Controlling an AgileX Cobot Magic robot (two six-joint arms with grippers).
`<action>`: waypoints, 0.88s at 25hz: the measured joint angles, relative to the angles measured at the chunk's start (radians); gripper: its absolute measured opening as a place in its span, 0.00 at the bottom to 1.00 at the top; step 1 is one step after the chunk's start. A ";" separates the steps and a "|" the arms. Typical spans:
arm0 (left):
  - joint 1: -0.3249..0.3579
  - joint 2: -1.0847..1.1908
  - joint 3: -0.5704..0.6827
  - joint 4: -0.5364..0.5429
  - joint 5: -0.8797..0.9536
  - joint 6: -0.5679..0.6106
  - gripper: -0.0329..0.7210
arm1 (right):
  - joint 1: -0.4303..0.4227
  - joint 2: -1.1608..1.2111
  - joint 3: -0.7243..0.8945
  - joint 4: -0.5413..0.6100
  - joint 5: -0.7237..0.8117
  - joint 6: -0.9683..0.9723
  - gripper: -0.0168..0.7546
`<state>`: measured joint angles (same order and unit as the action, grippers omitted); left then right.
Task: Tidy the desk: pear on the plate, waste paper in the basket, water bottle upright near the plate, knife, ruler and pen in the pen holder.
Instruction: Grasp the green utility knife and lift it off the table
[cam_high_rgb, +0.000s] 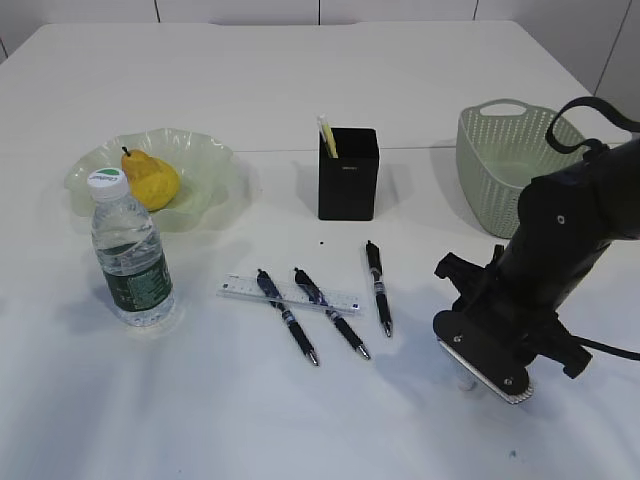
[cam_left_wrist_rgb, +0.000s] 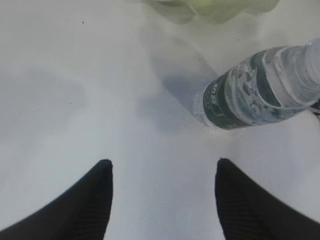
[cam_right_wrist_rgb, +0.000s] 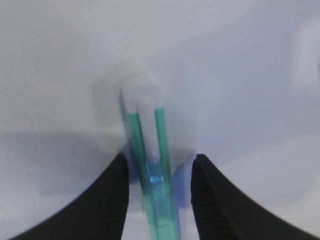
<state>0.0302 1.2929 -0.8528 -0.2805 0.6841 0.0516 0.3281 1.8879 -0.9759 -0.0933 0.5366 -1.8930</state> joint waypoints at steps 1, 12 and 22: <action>0.000 0.000 0.000 0.000 -0.002 0.000 0.65 | 0.000 0.000 0.000 0.000 0.000 -0.006 0.43; 0.000 0.000 0.000 0.000 -0.004 0.000 0.65 | 0.000 0.009 -0.006 -0.015 0.000 -0.014 0.39; 0.000 0.000 0.000 0.000 -0.004 0.000 0.65 | 0.000 0.012 -0.006 -0.020 0.042 -0.040 0.34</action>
<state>0.0302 1.2929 -0.8528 -0.2805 0.6802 0.0516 0.3281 1.8994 -0.9814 -0.1137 0.5782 -1.9334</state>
